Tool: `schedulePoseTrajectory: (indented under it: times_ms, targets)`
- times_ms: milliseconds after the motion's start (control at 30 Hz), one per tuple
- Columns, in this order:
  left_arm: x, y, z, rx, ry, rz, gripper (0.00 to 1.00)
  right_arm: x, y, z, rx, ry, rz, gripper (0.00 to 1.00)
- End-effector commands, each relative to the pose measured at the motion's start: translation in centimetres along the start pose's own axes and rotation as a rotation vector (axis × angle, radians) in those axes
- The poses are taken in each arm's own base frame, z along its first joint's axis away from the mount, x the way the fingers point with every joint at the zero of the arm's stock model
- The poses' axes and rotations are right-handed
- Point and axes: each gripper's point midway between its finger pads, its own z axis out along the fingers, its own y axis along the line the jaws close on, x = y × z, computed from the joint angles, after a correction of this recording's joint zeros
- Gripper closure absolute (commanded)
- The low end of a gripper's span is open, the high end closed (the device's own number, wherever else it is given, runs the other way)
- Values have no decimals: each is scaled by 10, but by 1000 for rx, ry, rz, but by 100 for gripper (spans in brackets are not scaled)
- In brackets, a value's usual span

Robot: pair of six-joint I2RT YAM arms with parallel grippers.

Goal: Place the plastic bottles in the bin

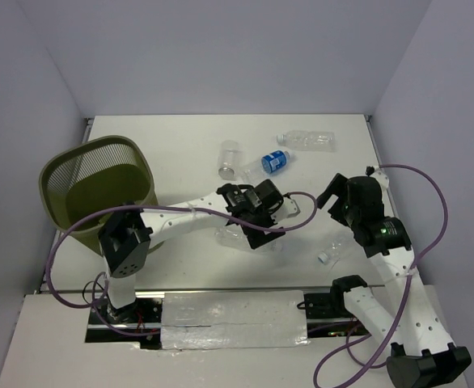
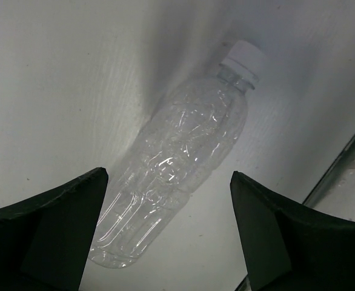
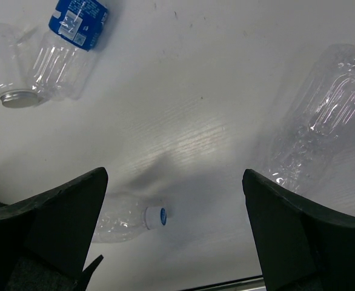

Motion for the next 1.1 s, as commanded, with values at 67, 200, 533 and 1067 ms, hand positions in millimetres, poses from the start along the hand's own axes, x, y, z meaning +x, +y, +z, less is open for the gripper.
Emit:
schedulePoseTrajectory:
  times_ms: [67, 200, 533, 1067]
  targets:
    - [0, 16, 19, -93, 7, 64, 4, -3, 4, -5, -27, -6, 11, 0]
    - [12, 16, 35, -96, 57, 62, 4, -2, 5, -1, -24, 5, 0, 0]
    - [40, 10, 58, -75, 148, 61, 6, -7, 10, 5, -15, 13, -14, 0]
    - [-45, 42, -45, -196, -63, -6, 100, -42, 21, -14, -18, -72, -31, 0]
